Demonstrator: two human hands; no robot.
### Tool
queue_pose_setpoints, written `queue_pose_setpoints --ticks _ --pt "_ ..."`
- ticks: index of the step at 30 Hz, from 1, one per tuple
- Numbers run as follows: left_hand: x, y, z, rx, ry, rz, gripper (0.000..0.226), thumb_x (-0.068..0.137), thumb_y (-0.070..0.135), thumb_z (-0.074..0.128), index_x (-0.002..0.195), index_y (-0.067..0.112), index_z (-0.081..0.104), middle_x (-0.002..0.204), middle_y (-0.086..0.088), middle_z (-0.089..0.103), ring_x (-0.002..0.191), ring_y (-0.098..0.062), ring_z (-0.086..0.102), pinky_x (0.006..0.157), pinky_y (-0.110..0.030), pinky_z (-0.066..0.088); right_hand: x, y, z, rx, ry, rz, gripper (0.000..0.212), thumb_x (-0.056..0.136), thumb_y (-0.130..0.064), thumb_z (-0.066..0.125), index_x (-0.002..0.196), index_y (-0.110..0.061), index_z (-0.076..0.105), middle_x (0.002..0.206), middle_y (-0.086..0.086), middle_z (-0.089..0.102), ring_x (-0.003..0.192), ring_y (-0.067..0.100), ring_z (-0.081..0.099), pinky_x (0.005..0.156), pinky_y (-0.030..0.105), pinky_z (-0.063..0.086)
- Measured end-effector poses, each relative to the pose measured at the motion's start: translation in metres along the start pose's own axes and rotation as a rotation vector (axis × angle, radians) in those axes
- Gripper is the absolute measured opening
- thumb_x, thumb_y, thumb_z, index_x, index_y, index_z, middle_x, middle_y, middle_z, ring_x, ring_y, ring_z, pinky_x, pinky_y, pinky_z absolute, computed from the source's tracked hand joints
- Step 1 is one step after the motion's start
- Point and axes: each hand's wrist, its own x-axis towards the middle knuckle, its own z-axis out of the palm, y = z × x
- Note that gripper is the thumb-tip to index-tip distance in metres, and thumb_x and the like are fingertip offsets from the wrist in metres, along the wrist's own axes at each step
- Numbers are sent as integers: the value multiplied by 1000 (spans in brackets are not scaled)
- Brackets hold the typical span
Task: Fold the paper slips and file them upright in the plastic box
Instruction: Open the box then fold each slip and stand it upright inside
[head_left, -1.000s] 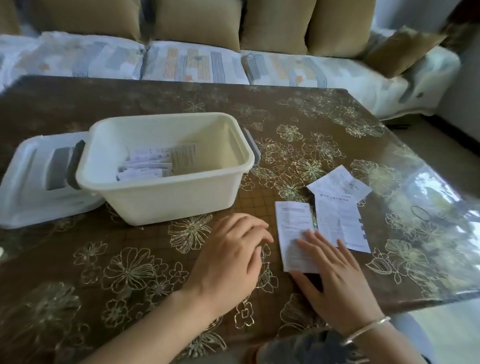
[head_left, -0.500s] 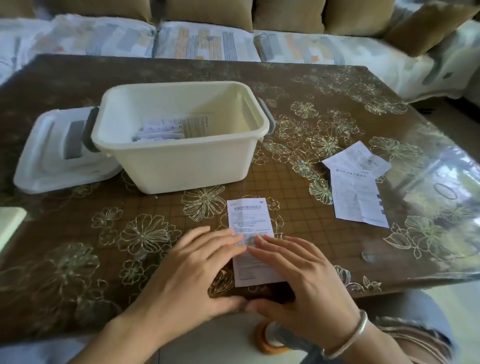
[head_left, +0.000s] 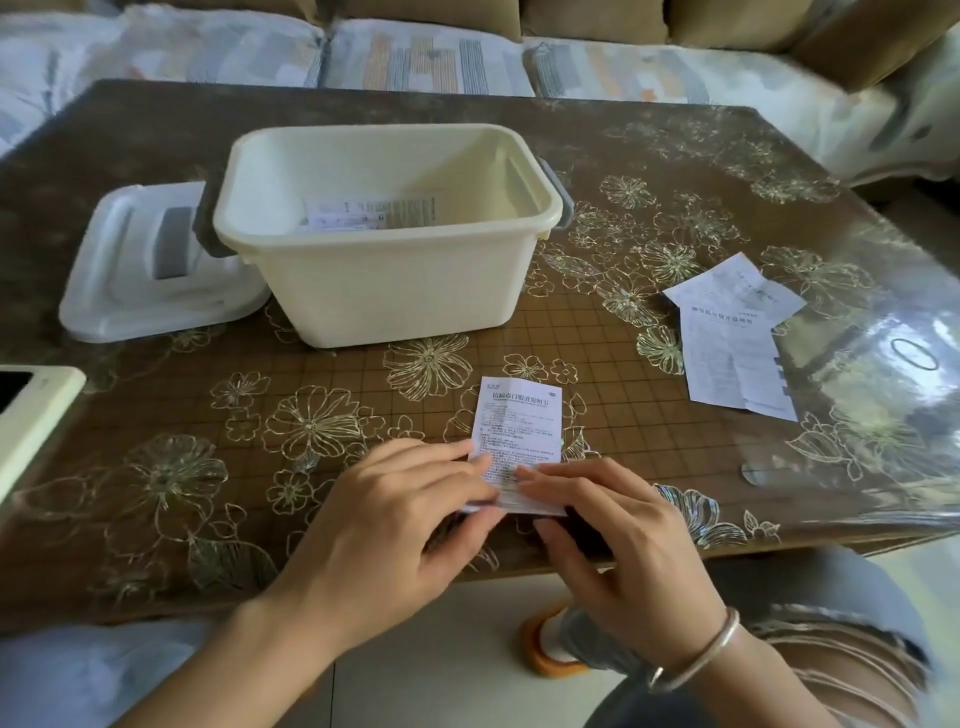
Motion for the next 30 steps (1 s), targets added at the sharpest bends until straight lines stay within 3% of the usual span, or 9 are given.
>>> queue_pose_setpoints --ticks 3,5,8,10,12,15,22,26,30 --pt "-4 0 -1 28 19 16 38 88 53 61 99 20 76 111 10 71 114 -8 60 98 -33 45 -3 -2 4 83 71 77 21 93 -23 54 99 -15 72 101 -6 69 98 9 64 74 33 54" --pt "-5 1 0 33 64 -13 38 84 53 65 96 18 75 101 12 70 109 -11 59 94 -34 47 -3 -5 5 147 122 151 19 94 -25 51 92 -17 68 87 -7 65 80 8 62 63 30 51" --pt "-3 4 2 -22 180 -122 30 87 46 62 81 19 73 83 17 63 91 -9 60 79 -37 50 1 -11 5 118 189 201 13 94 -28 49 81 -28 53 69 -24 48 61 -1 48 54 15 37" --pt "1 7 5 -63 231 -200 29 87 45 59 74 21 69 75 22 56 79 -8 57 72 -37 50 5 -13 8 61 216 227 16 94 -31 48 83 -22 56 63 -23 45 57 1 46 52 15 36" --pt "8 8 7 -68 260 -270 30 87 45 57 70 22 65 70 23 52 75 -8 53 69 -36 48 13 -13 12 24 236 263 18 93 -38 48 94 -23 57 61 -15 56 55 8 54 49 24 45" --pt "14 5 13 77 290 -327 29 86 43 54 70 21 65 75 15 58 84 -16 53 75 -37 44 26 -7 19 -22 245 334 23 90 -42 52 107 -28 51 70 -10 66 60 13 60 53 30 49" --pt "21 2 22 235 243 -439 28 85 49 49 71 27 61 93 11 60 99 -19 48 83 -32 28 38 -5 29 -158 239 395 32 84 -33 60 112 -20 57 74 -16 51 66 8 46 65 26 36" --pt "24 4 23 255 255 -461 21 80 42 65 68 27 56 94 10 58 101 -21 48 84 -33 28 40 -5 30 -173 222 420 37 82 -24 72 115 -19 56 69 -14 50 64 9 46 65 26 34" --pt "22 6 24 281 250 -473 22 76 36 74 69 26 56 95 9 58 101 -22 49 85 -36 30 40 -5 32 -203 214 391 37 81 -28 65 115 -20 53 68 -11 50 63 12 47 63 27 35"
